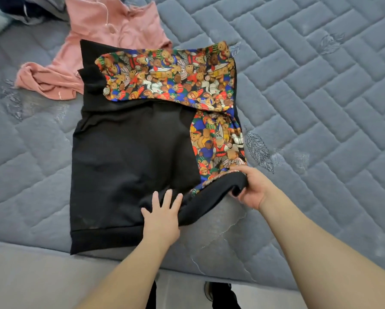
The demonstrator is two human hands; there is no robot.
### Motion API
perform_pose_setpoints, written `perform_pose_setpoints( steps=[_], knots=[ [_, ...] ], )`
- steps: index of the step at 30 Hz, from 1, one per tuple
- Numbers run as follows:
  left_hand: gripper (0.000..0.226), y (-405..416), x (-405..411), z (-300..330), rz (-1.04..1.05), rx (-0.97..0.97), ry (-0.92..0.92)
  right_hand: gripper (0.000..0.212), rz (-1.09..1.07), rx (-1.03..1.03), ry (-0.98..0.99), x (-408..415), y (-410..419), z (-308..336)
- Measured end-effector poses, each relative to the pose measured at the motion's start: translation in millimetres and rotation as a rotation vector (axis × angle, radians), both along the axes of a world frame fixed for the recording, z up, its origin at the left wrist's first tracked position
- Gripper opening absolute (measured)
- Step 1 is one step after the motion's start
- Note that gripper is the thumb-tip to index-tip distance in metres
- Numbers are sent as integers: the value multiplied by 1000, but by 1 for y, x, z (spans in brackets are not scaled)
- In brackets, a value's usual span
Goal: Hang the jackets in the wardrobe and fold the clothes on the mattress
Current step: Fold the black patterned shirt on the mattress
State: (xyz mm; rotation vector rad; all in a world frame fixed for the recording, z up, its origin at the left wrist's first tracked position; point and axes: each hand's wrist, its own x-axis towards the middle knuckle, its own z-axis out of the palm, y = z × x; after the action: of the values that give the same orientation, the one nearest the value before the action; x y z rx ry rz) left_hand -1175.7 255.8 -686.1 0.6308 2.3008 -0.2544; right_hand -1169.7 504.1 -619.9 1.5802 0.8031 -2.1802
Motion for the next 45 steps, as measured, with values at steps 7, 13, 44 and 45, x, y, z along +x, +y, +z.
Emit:
perform_pose_setpoints(
  steps=[7,13,44,45],
  knots=[
    [14,-26,-133,45,308,140,98,26,-699,31,17,-74,0,14],
    [14,-39,-267,100,168,-106,286,30,-888,123,86,-143,23,32],
    [95,-85,-395,-44,1274,431,62,104,1486,1635,469,-442,-82,-97],
    [97,-89,-398,-46,1280,464,-6,104,1526,1665,462,-451,-102,-101]
  ],
)
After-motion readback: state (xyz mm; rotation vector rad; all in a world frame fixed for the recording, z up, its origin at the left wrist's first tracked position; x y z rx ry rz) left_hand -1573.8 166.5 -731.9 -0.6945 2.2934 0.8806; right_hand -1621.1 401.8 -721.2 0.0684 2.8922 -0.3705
